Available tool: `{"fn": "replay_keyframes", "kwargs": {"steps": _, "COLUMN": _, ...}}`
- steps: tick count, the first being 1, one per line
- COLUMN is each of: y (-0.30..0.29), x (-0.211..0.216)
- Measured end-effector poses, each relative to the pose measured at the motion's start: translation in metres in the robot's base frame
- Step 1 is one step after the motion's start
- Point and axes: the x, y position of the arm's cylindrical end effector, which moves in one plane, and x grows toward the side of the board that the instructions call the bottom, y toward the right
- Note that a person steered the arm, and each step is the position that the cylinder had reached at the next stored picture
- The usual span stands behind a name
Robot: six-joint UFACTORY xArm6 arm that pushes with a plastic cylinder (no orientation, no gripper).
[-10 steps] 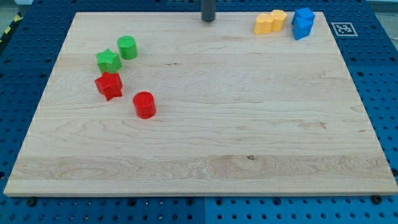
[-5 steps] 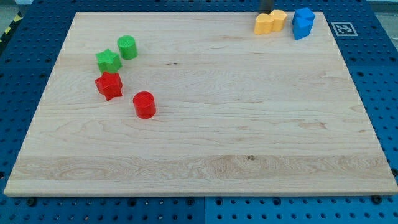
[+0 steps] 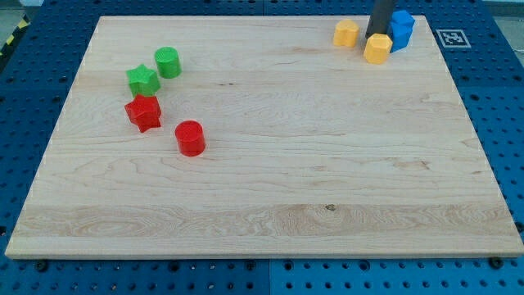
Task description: Move the yellow hexagon towards the red circle
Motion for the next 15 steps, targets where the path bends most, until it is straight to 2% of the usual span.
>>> {"fn": "replay_keyframes", "kwargs": {"steps": 1, "y": 0.000, "x": 0.024}}
{"fn": "replay_keyframes", "kwargs": {"steps": 3, "y": 0.026, "x": 0.097}}
{"fn": "replay_keyframes", "kwargs": {"steps": 5, "y": 0.032, "x": 0.136}}
{"fn": "replay_keyframes", "kwargs": {"steps": 8, "y": 0.030, "x": 0.115}}
{"fn": "replay_keyframes", "kwargs": {"steps": 11, "y": 0.012, "x": 0.125}}
{"fn": "replay_keyframes", "kwargs": {"steps": 15, "y": -0.048, "x": 0.137}}
